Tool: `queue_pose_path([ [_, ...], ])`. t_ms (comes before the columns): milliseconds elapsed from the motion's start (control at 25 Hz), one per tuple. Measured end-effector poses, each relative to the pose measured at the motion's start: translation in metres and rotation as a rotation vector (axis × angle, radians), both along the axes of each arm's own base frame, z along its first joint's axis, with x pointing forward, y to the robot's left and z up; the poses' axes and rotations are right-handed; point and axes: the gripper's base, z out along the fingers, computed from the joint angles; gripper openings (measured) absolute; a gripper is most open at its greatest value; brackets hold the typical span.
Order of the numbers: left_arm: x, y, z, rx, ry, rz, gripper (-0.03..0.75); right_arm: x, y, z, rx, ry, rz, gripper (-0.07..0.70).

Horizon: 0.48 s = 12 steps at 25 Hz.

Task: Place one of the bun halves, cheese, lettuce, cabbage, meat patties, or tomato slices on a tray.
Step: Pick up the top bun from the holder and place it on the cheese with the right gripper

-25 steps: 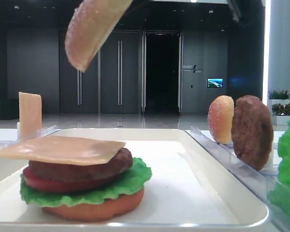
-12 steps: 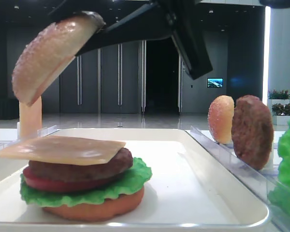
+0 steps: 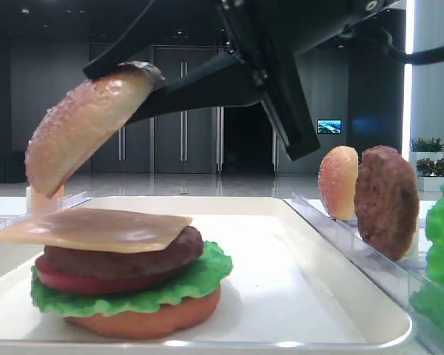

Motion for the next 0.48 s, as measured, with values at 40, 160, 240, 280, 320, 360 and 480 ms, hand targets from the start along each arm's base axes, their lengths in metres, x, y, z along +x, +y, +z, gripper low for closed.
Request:
queue_pose_path([
  [40,0.0,0.0,0.0,0.0,0.0,0.0,0.0,0.0007,-0.0007,0.0,0.004,-0.002,0.002,0.221],
  [160,0.0,0.0,0.0,0.0,0.0,0.0,0.0,0.001,-0.0012,0.0006,0.011,-0.006,0.008,0.221],
  [240,0.0,0.0,0.0,0.0,0.0,0.0,0.0,0.0006,-0.001,0.001,0.016,-0.005,0.013,0.221],
  [280,0.0,0.0,0.0,0.0,0.0,0.0,0.0,0.0005,-0.001,0.0011,0.017,-0.005,0.014,0.221],
  [320,0.0,0.0,0.0,0.0,0.0,0.0,0.0,0.0005,-0.001,0.0011,0.017,-0.005,0.014,0.221],
  [360,0.0,0.0,0.0,0.0,0.0,0.0,0.0,0.0005,-0.001,0.0011,0.017,-0.005,0.014,0.221],
  [480,0.0,0.0,0.0,0.0,0.0,0.0,0.0,0.002,-0.0025,0.0013,0.019,-0.004,0.009,0.221],
])
